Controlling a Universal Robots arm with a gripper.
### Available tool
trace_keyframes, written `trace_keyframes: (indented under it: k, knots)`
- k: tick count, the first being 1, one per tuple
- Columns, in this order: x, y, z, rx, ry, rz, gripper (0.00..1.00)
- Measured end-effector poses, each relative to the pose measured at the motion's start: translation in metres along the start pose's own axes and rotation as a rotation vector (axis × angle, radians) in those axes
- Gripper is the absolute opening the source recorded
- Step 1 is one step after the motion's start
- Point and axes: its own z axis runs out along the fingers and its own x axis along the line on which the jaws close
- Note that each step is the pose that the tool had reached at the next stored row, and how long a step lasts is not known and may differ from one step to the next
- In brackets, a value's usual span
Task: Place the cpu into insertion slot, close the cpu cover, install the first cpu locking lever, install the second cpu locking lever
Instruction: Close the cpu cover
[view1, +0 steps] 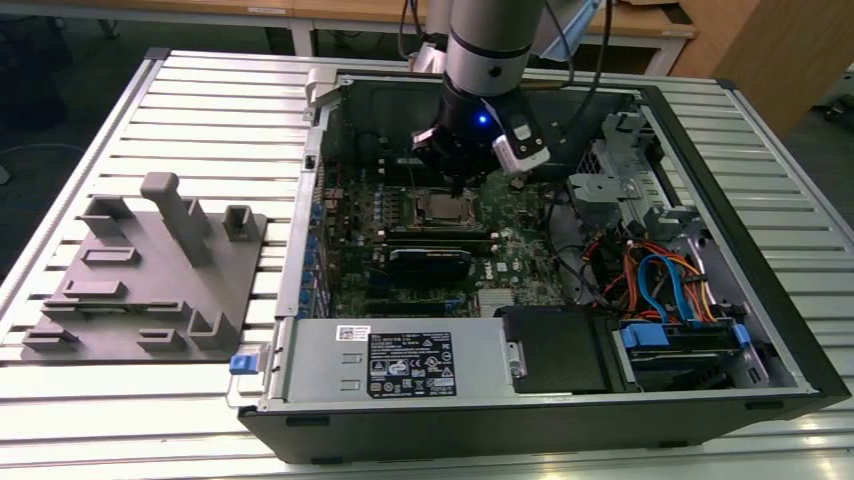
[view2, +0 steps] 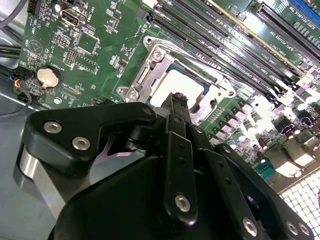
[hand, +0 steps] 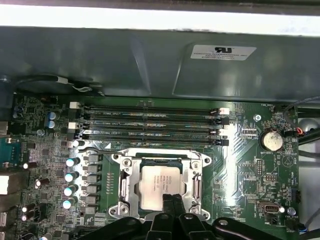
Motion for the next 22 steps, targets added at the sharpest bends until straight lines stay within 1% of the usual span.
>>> trace_keyframes:
  k: [3,6,10,14,17,22]
  knots:
    - [0.0021,-0.0001,0.0004,-0.0001,-0.0001,0.000,0.10]
    - [0.0086,-0.0007,0.0021,0.0000,0.0002,-0.003,0.10]
    - [0.0176,-0.0011,0.0077,0.0002,0.0011,-0.011,0.10]
    - [0.0251,-0.0014,0.0136,0.0001,0.0020,-0.019,0.10]
    - [0.0281,-0.0016,0.0171,0.0001,0.0021,-0.019,0.10]
    - [0.0305,-0.0019,0.0213,0.0001,0.0026,-0.019,0.10]
